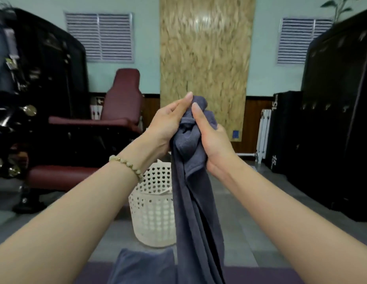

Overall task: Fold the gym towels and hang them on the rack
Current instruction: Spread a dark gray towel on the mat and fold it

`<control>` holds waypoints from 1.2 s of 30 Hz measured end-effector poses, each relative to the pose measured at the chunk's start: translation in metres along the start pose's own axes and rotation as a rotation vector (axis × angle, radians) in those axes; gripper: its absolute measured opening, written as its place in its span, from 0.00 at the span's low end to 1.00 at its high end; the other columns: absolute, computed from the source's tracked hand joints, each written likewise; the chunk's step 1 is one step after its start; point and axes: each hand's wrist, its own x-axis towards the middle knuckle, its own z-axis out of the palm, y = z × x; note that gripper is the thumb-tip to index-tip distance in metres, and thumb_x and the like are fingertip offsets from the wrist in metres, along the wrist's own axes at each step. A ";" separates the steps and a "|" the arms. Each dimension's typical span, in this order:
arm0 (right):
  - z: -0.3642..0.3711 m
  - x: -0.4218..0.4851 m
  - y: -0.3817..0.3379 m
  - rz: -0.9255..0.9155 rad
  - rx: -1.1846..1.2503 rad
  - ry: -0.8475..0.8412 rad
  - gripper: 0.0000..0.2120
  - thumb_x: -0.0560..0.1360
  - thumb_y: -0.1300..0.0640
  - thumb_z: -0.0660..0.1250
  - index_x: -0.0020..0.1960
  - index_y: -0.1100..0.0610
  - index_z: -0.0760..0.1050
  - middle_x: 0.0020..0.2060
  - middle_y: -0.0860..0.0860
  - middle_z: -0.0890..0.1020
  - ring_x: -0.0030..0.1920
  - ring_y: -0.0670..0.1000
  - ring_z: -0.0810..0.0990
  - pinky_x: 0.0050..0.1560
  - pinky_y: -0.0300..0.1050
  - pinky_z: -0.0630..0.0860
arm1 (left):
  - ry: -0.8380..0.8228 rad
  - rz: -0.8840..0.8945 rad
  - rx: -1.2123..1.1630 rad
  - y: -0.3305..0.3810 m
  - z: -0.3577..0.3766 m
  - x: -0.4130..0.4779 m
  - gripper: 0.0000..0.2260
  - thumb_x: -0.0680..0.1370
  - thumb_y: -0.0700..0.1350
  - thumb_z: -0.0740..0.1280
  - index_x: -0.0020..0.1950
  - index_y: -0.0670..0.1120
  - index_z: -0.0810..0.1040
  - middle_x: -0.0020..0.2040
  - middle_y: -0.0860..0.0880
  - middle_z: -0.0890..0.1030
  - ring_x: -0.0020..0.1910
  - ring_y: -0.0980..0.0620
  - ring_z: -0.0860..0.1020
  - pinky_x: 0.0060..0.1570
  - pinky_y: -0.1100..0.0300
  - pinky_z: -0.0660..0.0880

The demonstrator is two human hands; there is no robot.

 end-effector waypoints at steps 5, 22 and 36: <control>0.068 0.023 -0.065 -0.186 0.067 -0.013 0.15 0.71 0.47 0.73 0.48 0.59 0.79 0.45 0.57 0.85 0.46 0.55 0.85 0.54 0.53 0.80 | -0.004 0.181 0.009 0.092 -0.004 0.028 0.12 0.80 0.50 0.62 0.43 0.44 0.79 0.31 0.49 0.83 0.32 0.55 0.82 0.34 0.64 0.77; -0.110 -0.027 0.035 0.023 -0.155 0.368 0.15 0.73 0.47 0.70 0.51 0.59 0.79 0.43 0.53 0.85 0.43 0.48 0.84 0.49 0.44 0.80 | -0.229 -0.281 -0.114 -0.099 0.077 0.000 0.10 0.79 0.50 0.64 0.48 0.46 0.80 0.35 0.51 0.84 0.34 0.57 0.82 0.33 0.66 0.77; -0.452 -0.200 0.151 0.470 -0.316 0.742 0.16 0.74 0.49 0.69 0.53 0.61 0.81 0.47 0.55 0.86 0.48 0.53 0.84 0.48 0.46 0.80 | -0.257 -0.927 -0.053 -0.436 0.252 -0.119 0.09 0.77 0.47 0.68 0.47 0.42 0.81 0.43 0.46 0.85 0.37 0.55 0.82 0.37 0.65 0.78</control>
